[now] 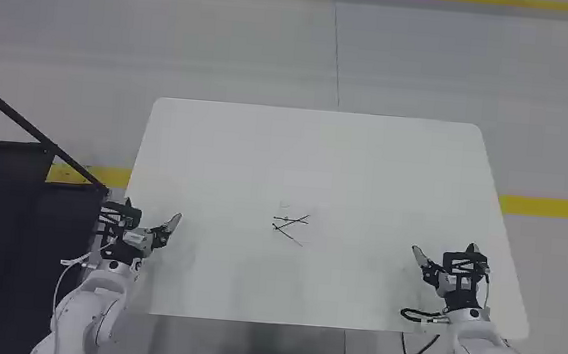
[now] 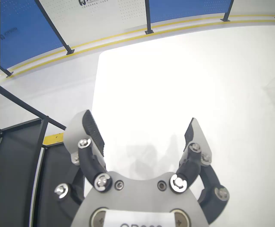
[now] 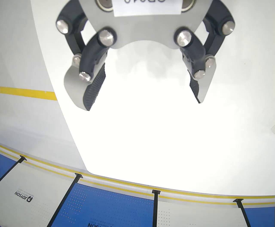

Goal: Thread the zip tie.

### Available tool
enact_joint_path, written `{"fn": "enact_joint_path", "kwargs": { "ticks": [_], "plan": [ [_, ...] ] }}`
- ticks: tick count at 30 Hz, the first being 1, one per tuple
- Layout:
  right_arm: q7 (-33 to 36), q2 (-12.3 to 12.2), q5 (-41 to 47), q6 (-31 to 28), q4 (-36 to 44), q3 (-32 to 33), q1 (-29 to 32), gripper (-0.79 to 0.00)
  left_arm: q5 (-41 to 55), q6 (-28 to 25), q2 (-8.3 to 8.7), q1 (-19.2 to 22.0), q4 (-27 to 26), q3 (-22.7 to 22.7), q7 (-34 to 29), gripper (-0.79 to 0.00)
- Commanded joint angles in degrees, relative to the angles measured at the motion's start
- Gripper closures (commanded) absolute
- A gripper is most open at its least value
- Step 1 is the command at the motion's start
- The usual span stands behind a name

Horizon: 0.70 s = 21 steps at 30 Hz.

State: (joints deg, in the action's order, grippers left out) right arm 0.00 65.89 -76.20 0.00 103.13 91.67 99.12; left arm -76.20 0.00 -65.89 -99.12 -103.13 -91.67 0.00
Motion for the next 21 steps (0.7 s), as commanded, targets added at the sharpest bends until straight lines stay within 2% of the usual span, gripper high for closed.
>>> {"fn": "enact_joint_path", "kwargs": {
  "ticks": [1,11,14,21],
  "plan": [
    [0.00,0.00,0.00,0.00,0.00,0.00,0.00,-0.784,0.00,0.00,0.00,0.00,0.00,0.00,0.00,-0.785],
    [0.00,0.00,0.00,0.00,0.00,0.00,0.00,-0.785,0.83,-1.42,-0.11,0.74,0.92,0.68,-0.55,-0.785],
    [0.00,0.00,0.00,0.00,0.00,0.00,0.00,-0.785,6.12,-6.02,-0.15,2.12,1.11,0.79,-4.10,-0.785],
    [0.00,0.00,0.00,0.00,0.00,0.00,0.00,-0.785,15.31,-12.85,-0.12,6.94,1.28,1.57,-14.10,-0.785]
  ]
}}
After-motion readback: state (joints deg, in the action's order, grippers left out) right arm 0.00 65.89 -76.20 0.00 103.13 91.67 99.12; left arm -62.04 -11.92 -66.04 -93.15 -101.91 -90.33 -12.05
